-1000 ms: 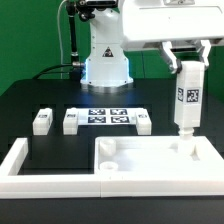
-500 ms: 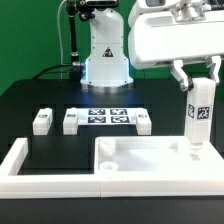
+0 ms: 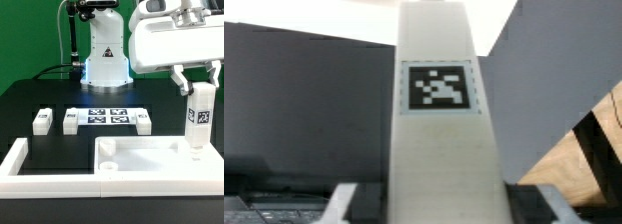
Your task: Assemble desk
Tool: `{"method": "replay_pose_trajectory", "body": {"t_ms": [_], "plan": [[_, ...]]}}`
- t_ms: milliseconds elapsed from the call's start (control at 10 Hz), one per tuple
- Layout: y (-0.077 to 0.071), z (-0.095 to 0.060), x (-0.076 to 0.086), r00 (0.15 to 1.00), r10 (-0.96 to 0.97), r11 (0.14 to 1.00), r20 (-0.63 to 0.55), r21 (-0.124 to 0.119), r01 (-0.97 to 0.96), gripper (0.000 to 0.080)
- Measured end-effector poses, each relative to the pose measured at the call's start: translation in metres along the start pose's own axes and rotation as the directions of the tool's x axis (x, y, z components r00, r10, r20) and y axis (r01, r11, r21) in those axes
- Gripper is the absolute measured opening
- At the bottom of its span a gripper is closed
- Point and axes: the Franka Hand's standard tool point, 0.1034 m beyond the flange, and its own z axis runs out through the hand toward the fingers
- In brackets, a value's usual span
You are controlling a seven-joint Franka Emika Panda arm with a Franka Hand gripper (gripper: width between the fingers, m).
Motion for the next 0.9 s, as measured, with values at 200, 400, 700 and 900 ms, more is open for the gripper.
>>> {"method": "replay_pose_trajectory", "body": {"t_ms": [200, 400, 700, 900], "plan": [[-0.002, 0.008, 0.001, 1.000, 0.001, 1.000, 0.002, 0.004, -0.001, 0.0290], [-0.003, 0.015, -0.002, 1.000, 0.002, 1.000, 0.010, 0.008, -0.002, 0.0290], [-0.006, 0.021, -0.007, 1.000, 0.000, 1.000, 0.021, 0.011, -0.001, 0.0290], [-0.008, 0.023, -0.010, 1.000, -0.002, 1.000, 0.026, 0.014, 0.002, 0.0290]]}}
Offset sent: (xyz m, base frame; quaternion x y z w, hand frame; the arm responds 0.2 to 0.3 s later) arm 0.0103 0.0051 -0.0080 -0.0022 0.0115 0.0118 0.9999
